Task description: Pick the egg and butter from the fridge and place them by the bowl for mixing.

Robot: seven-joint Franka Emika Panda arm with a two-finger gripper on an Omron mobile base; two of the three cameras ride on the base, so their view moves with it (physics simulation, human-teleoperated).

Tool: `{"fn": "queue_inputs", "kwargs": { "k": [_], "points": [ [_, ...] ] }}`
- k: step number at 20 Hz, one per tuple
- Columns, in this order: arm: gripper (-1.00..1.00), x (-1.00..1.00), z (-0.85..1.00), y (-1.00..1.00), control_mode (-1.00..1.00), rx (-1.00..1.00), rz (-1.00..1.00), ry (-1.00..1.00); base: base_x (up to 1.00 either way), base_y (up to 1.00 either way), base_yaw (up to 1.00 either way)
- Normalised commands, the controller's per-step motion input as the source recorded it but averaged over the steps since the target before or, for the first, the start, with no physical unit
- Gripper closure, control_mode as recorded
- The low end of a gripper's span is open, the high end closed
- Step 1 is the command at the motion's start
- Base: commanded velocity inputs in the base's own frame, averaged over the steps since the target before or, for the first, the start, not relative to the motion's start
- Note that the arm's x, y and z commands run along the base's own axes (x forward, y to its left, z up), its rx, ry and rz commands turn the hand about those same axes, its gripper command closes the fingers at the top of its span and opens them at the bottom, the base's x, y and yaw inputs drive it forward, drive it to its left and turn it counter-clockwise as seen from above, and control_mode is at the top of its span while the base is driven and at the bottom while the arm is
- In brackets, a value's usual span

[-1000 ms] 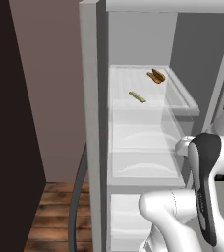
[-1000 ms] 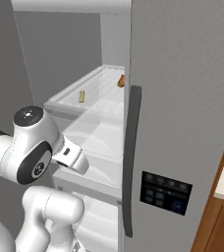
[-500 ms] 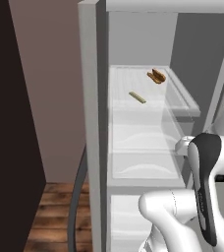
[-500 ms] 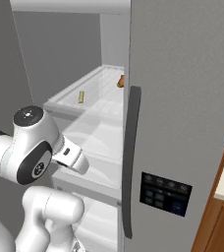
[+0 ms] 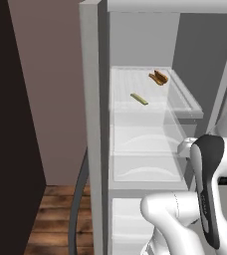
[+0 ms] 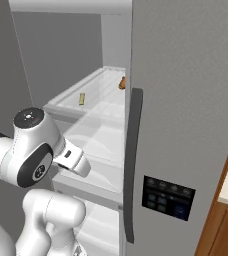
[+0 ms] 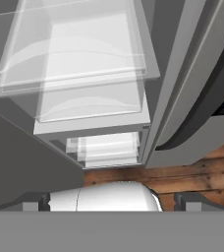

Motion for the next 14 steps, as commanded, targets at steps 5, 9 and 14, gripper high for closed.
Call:
{"fn": "queue_inputs", "kwargs": {
  "k": [5,9,14],
  "points": [
    [-1.0,0.0,0.0,0.0,1.0,0.0,0.0,0.0,0.63,0.21,0.0],
    [-1.0,0.0,0.0,0.0,1.0,0.0,0.0,0.0,0.5,0.15,-0.01],
    [-1.0,0.0,0.0,0.0,1.0,0.0,0.0,0.0,0.04,0.01,0.0]
  ]
}}
